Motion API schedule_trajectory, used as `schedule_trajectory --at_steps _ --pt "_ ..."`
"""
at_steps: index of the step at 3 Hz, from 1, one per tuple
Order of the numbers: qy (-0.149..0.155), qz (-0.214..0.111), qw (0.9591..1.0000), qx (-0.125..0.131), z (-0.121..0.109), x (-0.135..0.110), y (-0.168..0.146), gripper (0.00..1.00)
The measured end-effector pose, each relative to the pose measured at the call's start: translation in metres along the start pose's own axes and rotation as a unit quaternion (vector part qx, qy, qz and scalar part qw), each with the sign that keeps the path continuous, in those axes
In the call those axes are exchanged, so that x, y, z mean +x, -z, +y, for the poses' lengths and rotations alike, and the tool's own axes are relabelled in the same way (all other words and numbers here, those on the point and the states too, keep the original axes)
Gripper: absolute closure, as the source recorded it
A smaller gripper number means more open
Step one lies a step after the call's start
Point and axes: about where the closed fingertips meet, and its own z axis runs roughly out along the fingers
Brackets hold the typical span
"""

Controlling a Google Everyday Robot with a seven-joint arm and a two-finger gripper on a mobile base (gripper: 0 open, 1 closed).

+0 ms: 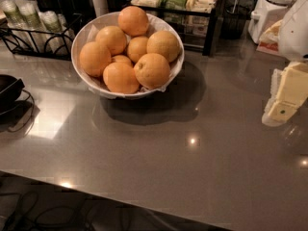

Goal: Pick orange from white bowl

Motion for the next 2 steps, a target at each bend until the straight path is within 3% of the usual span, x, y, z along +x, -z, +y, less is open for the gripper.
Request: schedule_trajectory --at_steps 1,2 --pt "0.0 0.0 1.0 0.0 0.0 0.0 0.0 0.0" --pt "0.005 -0.013 0.9999 0.002 -0.005 -0.015 -0.01 0.0"
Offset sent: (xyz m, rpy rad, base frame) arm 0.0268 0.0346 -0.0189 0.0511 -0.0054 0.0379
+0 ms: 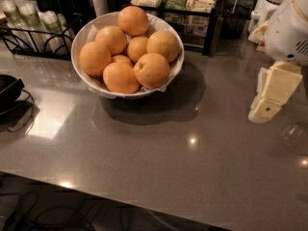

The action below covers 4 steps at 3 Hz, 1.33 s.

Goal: Pick orange from white bowl

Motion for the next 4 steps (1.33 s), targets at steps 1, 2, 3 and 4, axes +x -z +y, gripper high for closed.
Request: schedule_trajectory --at_steps 1,2,3,4 --pt "0.009 -0.024 0.9997 0.001 -0.011 -0.022 -0.013 0.0" --pt "0.009 -0.025 0.9997 0.001 -0.012 -0.023 -0.013 0.0" --pt "0.005 -0.037 0.9993 0.004 -0.014 -0.03 -0.017 0.0" --pt "-0.003 -0.07 0.9975 0.002 -0.02 -0.052 -0.028 0.0"
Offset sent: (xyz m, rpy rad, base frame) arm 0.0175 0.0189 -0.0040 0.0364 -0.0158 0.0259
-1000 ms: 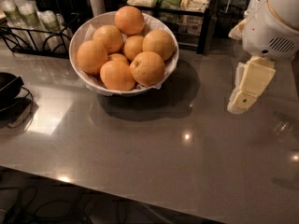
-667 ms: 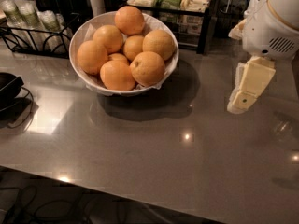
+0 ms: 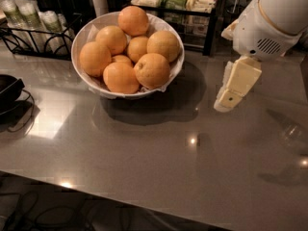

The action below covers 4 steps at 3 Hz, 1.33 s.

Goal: Pick orange from white bowl

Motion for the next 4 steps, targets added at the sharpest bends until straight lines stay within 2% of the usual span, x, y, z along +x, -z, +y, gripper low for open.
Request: schedule_trajectory --at_steps 1,2,3,4 --pt "-0.007 -0.031 0.9993 -0.019 -0.002 -0.021 -0.018 0.0" --pt "-0.007 -0.031 0.9993 -0.019 -0.002 -0.021 -0.018 0.0" --pt "-0.019 -0.076 0.9965 -0.029 0.004 -0.041 -0.034 0.0" --pt "-0.041 -0.131 0.9899 -0.035 0.008 -0.069 -0.051 0.0"
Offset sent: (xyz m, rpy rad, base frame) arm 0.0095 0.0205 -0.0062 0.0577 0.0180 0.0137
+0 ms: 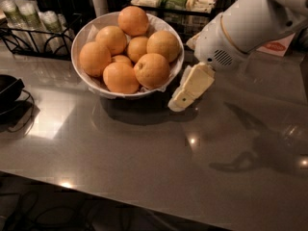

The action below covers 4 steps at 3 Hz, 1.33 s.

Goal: Pick orange from white bowl

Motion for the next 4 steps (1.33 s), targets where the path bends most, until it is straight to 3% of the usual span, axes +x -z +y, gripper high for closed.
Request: schedule_trajectory --at_steps 1,2,3,4 --pt "-0.022 -0.035 0.9992 -0.002 0.0003 -0.0133 -0.0166 0.0" --pt "-0.022 -0.035 0.9992 -0.002 0.0004 -0.0133 -0.0166 0.01" --pt "-0.022 -0.035 0.9992 -0.002 0.0003 -0.0134 -0.0167 0.09" --pt "-0.008 -0.043 0.999 0.001 -0.0004 -0.0195 -0.0176 0.07"
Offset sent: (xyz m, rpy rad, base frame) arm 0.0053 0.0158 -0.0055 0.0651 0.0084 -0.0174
